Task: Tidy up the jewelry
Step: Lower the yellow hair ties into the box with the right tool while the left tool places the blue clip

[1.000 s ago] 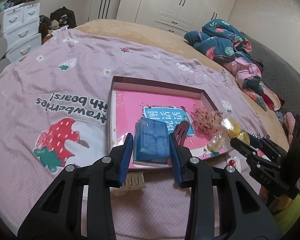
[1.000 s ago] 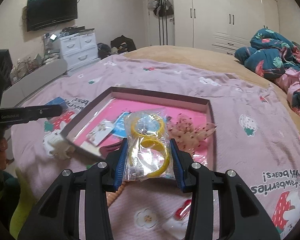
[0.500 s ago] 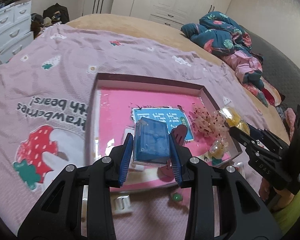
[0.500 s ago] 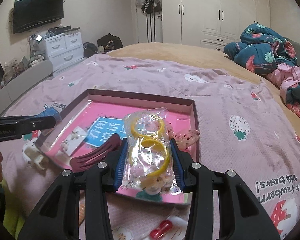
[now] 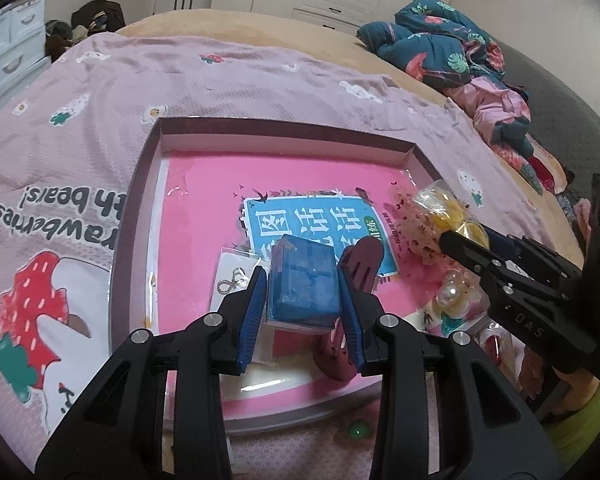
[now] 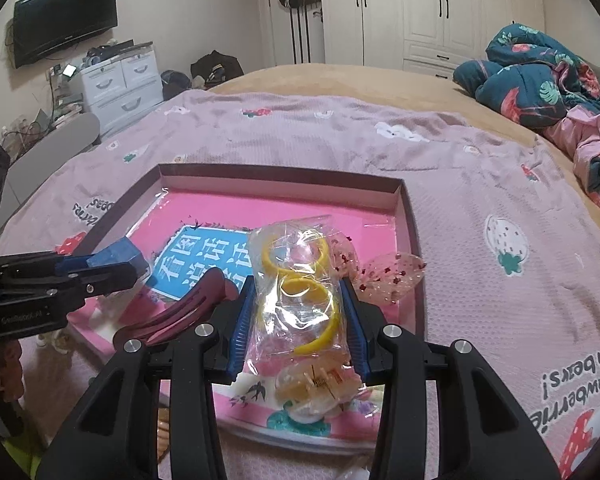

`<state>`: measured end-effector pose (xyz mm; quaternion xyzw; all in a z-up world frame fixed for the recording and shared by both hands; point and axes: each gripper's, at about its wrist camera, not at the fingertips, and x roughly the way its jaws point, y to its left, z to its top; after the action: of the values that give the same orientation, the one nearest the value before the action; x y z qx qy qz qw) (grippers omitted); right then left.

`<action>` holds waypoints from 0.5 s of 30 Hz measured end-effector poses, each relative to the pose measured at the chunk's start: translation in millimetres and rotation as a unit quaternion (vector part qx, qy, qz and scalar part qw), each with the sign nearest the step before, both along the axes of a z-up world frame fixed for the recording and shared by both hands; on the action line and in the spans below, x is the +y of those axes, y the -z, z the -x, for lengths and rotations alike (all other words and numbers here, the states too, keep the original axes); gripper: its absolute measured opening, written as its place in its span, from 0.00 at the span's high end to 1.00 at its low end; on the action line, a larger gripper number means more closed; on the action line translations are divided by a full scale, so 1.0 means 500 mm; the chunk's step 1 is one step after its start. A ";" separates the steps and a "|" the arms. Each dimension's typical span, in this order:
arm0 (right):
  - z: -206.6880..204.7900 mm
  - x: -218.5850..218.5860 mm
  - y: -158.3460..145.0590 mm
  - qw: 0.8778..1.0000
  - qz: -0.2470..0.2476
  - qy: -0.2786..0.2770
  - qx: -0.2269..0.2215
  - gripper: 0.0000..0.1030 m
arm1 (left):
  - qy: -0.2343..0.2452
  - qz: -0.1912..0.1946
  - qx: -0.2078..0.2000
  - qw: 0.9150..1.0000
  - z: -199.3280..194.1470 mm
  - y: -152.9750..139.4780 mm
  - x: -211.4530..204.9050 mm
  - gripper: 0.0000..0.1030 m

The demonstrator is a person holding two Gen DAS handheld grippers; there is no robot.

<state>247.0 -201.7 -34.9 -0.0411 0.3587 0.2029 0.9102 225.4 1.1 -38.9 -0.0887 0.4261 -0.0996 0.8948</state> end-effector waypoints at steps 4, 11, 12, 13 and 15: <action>-0.015 0.010 0.016 1.000 0.000 -0.003 0.016 0.62 | -0.002 0.002 0.003 1.000 -0.005 0.006 0.004 0.73; -0.014 0.032 0.032 1.000 0.004 -0.018 0.023 0.61 | -0.004 0.006 0.006 1.000 -0.008 0.014 0.012 0.73; -0.014 0.034 0.034 0.999 0.005 -0.020 0.026 0.61 | -0.004 0.006 0.006 1.000 -0.008 0.015 0.012 0.73; -0.012 0.035 0.037 0.999 0.004 -0.022 0.029 0.59 | -0.005 0.006 0.006 1.000 -0.008 0.015 0.012 0.73; -0.008 0.035 0.039 0.999 0.003 -0.023 0.033 0.59 | -0.004 0.006 0.006 1.000 -0.009 0.015 0.012 0.73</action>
<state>250.8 -184.4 -54.5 -0.0454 0.3881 0.2244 0.8927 229.7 6.9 -46.5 -0.0964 0.4302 -0.0979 0.8922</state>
